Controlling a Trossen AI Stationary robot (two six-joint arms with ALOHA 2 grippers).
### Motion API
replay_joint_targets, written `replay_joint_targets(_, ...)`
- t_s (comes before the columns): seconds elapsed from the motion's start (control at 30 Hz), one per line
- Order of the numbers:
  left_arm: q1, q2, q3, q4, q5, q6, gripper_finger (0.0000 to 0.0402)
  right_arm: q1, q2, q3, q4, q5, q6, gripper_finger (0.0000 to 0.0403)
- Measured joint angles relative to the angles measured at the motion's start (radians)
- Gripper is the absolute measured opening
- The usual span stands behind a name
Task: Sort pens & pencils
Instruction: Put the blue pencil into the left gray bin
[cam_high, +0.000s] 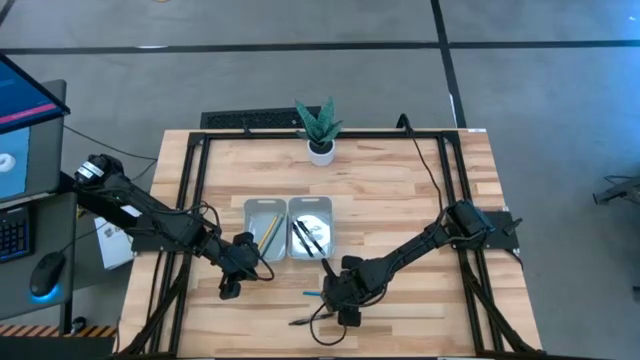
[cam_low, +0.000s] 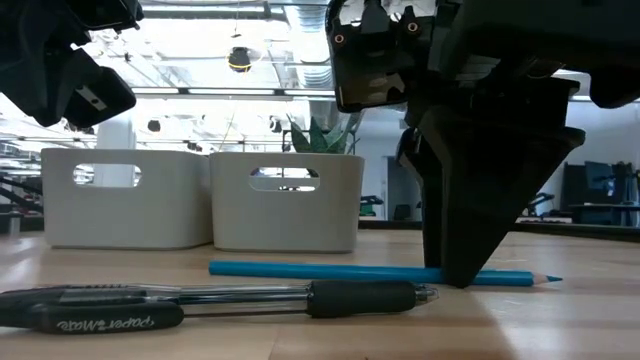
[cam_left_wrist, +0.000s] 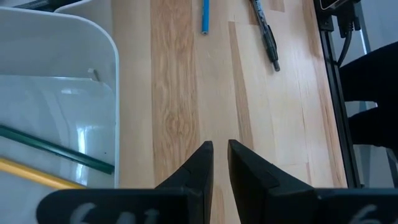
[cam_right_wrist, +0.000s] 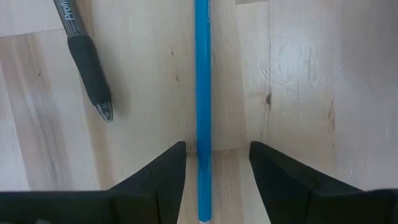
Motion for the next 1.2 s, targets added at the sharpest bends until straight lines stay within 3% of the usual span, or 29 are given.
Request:
replay_joint_targets(0.3, 0.000, 0.000, 0.000, 0.000, 0.000, 0.000, 0.0038, 0.001, 0.001, 0.000, -0.006, 0.010, 0.001, 0.0187)
replay_joint_targets(0.8, 0.000, 0.000, 0.000, 0.000, 0.000, 0.000, 0.0038, -0.001, 0.002, 0.000, -0.008, -0.002, 0.000, 0.0057)
replay_joint_targets(1.2, 0.000, 0.000, 0.000, 0.000, 0.000, 0.000, 0.0038, -0.001, 0.001, 0.000, 0.000, -0.005, 0.001, 0.0050)
